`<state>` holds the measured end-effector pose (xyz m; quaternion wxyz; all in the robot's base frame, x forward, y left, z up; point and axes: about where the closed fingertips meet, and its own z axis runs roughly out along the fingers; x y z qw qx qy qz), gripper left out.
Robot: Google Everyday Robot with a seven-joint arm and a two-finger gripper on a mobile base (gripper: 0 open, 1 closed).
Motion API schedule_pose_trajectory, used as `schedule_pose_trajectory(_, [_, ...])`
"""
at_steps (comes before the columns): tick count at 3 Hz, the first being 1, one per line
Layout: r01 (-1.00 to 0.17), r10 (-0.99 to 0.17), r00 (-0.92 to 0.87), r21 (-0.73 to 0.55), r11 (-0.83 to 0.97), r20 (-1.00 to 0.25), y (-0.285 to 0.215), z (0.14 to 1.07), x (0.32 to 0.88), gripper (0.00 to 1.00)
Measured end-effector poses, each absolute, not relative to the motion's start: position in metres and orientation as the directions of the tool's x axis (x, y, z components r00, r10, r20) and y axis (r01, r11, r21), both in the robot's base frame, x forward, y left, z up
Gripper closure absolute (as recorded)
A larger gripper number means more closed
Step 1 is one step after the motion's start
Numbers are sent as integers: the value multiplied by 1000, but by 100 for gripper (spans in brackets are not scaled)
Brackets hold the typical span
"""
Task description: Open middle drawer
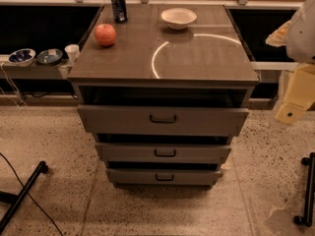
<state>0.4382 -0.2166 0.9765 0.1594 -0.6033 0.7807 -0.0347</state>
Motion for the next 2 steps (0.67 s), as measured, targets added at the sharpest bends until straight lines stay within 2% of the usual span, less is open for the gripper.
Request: schedule_pose_trajectory(2, [-936,-953,-189,-251,248,-238,-214,961,439,0])
